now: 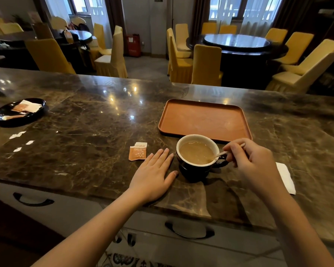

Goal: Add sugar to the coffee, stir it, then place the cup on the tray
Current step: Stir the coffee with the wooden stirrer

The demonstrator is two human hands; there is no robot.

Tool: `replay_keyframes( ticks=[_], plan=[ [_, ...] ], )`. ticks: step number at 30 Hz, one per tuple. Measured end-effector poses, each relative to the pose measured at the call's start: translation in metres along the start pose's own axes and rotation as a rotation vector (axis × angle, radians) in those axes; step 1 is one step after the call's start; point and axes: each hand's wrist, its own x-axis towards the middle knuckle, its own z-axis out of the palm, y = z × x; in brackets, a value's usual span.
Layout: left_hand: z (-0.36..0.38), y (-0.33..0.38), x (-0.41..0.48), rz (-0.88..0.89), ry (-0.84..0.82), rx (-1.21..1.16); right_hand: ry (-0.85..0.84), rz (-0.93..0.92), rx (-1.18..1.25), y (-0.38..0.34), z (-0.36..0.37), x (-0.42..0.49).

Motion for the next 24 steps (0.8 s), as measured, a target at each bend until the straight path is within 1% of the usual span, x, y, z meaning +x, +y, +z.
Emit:
replay_keyframes(
  ticks=[2, 5, 9, 12, 18, 21, 24],
  plan=[
    [0.001, 0.0, 0.0, 0.002, -0.003, -0.005, 0.039, -0.043, 0.004, -0.002, -0.003, 0.002],
    [0.001, -0.001, 0.0, 0.0, -0.008, -0.007, 0.049, -0.12, -0.078, -0.002, -0.001, 0.007],
    [0.001, -0.001, 0.001, 0.0, -0.016, -0.004, 0.054, -0.169, -0.196, 0.001, -0.002, 0.011],
    [0.001, -0.002, 0.001, 0.0, -0.025, -0.006, 0.09, -0.205, -0.217, 0.001, -0.011, 0.009],
    [0.002, -0.002, 0.001, 0.006, -0.025, 0.004, 0.117, -0.243, -0.218, -0.001, -0.012, 0.004],
    [0.001, -0.002, 0.002, 0.006, -0.024, 0.004, 0.1, -0.22, -0.231, 0.002, -0.007, 0.006],
    [0.0, -0.002, 0.002, 0.006, -0.024, 0.003, 0.123, -0.204, -0.22, 0.004, -0.011, 0.004]
  ],
)
